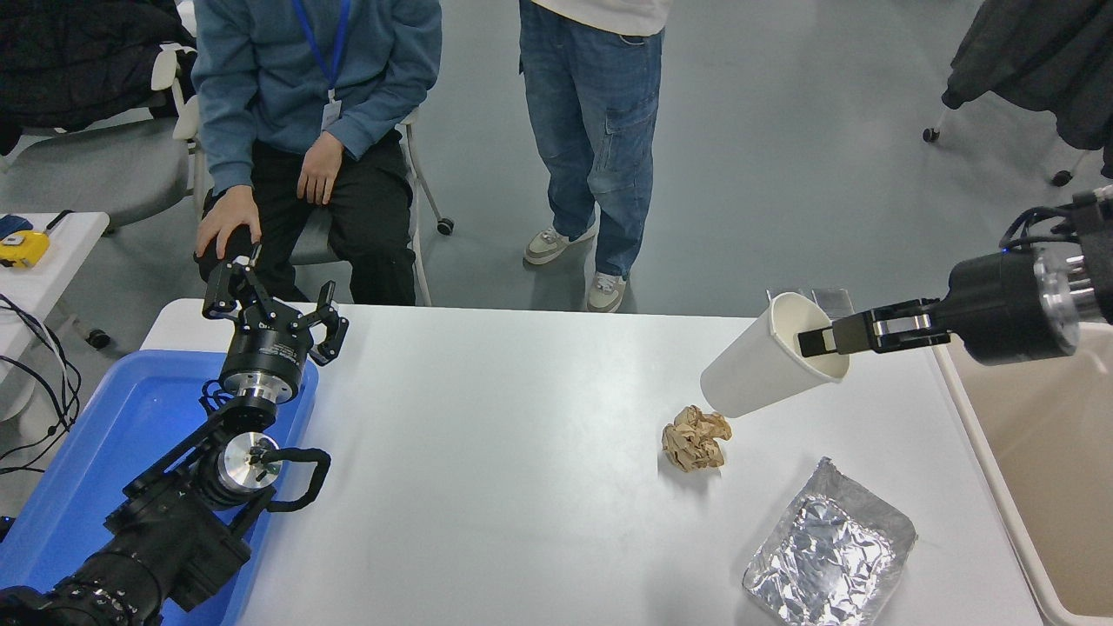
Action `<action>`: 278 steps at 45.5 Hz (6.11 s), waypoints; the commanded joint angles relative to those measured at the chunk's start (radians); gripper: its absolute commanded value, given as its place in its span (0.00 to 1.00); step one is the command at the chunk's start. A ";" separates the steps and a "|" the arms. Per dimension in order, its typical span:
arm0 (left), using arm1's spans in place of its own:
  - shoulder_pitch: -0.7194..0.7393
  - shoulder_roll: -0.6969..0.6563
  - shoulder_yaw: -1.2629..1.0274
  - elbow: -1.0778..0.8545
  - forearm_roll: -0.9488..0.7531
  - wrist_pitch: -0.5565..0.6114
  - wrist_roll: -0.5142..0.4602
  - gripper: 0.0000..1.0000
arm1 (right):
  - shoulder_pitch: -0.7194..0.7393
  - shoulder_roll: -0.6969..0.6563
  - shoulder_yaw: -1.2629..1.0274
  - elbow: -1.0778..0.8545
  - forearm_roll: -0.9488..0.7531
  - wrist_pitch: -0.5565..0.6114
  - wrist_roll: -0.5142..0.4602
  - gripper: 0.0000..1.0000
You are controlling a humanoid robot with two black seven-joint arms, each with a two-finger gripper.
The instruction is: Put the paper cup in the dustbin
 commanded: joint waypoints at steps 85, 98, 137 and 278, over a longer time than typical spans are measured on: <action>0.000 0.002 0.000 0.000 0.000 0.000 -0.001 1.00 | -1.066 0.604 0.315 -1.600 1.143 -0.334 0.084 0.00; 0.000 0.002 0.000 0.000 0.000 0.000 -0.001 1.00 | -1.083 0.714 0.416 -1.653 1.144 -0.459 0.010 0.00; 0.000 0.000 0.000 0.000 0.000 0.000 -0.001 1.00 | -1.038 0.762 0.570 -1.643 1.144 -0.613 -0.014 0.21; 0.000 0.002 0.000 0.003 0.000 0.000 -0.002 1.00 | -1.227 0.851 1.585 -0.867 0.409 -0.398 0.119 1.00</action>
